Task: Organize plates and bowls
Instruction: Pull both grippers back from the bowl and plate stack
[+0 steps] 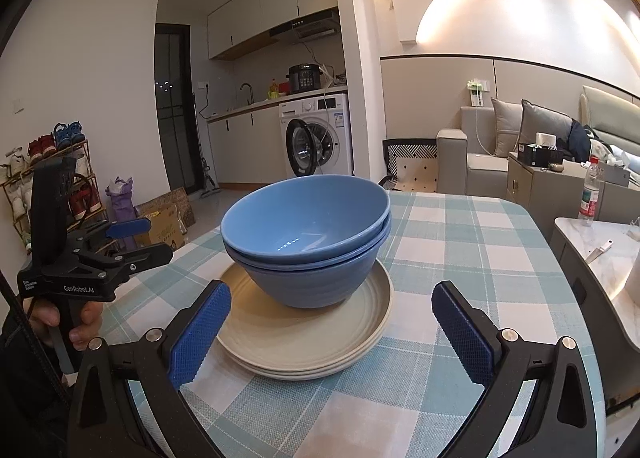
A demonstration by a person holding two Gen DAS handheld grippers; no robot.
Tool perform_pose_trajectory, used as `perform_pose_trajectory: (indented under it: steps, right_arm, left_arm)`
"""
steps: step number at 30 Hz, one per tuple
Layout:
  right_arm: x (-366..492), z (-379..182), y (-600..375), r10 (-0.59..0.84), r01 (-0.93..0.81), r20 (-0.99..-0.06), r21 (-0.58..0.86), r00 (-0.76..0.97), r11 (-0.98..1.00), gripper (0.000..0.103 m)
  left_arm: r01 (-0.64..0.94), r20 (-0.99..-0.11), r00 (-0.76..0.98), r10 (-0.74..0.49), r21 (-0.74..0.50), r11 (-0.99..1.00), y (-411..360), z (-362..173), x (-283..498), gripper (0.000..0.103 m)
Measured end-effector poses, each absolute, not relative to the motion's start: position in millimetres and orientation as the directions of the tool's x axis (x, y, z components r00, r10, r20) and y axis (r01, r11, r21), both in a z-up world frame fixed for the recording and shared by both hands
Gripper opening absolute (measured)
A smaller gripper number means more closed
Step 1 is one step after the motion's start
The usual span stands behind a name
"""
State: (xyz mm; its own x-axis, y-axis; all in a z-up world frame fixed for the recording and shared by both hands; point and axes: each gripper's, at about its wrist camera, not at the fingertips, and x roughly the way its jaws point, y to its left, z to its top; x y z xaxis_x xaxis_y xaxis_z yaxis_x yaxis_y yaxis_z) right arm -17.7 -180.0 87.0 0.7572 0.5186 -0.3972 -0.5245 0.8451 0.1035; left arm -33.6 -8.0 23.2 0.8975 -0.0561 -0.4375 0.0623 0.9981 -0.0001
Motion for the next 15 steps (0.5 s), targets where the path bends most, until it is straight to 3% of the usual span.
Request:
perform_pose_trajectory:
  steps: [15]
  right_arm:
    - [-34,87,-184,0.533,-0.541,-0.36,0.088,0.766,0.836,0.102]
  left_arm:
    - [0.051,-0.42,0.905,-0.062,-0.037,0.998,-3,14,-44,0.103]
